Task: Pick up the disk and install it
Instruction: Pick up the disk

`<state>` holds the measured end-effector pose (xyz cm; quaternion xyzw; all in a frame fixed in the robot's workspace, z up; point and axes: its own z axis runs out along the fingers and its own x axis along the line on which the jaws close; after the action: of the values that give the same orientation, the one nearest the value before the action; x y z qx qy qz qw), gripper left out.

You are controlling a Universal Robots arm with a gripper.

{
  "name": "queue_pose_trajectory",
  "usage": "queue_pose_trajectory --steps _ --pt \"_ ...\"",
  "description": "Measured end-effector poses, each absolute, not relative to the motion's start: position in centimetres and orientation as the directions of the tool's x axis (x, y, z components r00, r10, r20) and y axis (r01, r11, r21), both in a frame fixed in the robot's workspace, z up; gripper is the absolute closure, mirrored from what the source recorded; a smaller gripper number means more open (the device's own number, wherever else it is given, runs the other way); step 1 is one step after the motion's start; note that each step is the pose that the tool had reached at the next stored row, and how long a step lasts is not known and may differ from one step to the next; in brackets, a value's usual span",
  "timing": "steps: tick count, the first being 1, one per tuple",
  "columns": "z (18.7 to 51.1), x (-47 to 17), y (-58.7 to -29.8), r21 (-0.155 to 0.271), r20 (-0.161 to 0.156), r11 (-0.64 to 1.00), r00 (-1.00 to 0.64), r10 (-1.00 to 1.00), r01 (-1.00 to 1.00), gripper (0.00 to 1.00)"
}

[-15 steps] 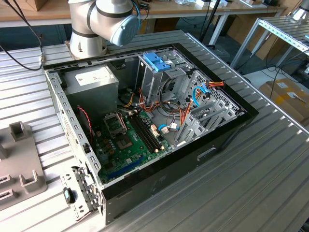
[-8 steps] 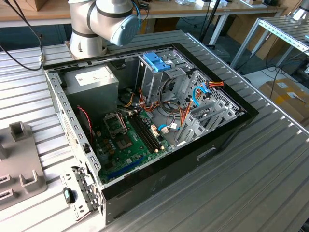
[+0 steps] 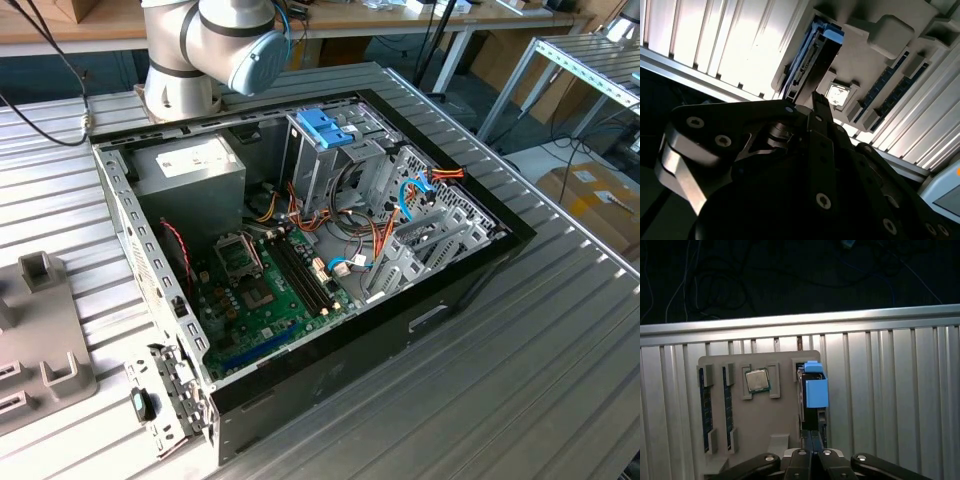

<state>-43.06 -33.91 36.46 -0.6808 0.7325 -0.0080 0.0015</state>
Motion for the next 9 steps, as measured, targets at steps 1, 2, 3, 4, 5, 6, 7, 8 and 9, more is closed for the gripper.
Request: queue_pose_trajectory --steps 1,2,3,4,5,6,7,8,9 --pt "36.37 -43.10 -33.91 -0.014 0.009 0.073 -0.073 -0.997 -0.997 0.89" --pt "36.19 -43.21 -33.90 -0.013 0.009 0.073 -0.073 -0.997 -0.997 0.89" --pt "36.08 -43.30 -33.90 -0.013 0.009 0.073 -0.073 -0.997 -0.997 0.89" --pt "35.94 -43.39 -33.89 -0.013 0.009 0.073 -0.073 -0.997 -0.997 0.89" --pt "35.90 -43.40 -33.90 -0.013 0.009 0.073 -0.073 -0.997 -0.997 0.89" --pt "35.90 -43.40 -33.89 -0.013 0.009 0.073 -0.073 -0.997 -0.997 0.89" --pt "35.90 -43.40 -33.89 -0.013 0.009 0.073 -0.073 -0.997 -0.997 0.89" --pt "35.89 -43.40 -33.89 -0.013 0.009 0.073 -0.073 -0.997 -0.997 0.89" --pt "35.88 -43.40 -33.89 -0.013 0.009 0.073 -0.073 -0.997 -0.997 0.89"
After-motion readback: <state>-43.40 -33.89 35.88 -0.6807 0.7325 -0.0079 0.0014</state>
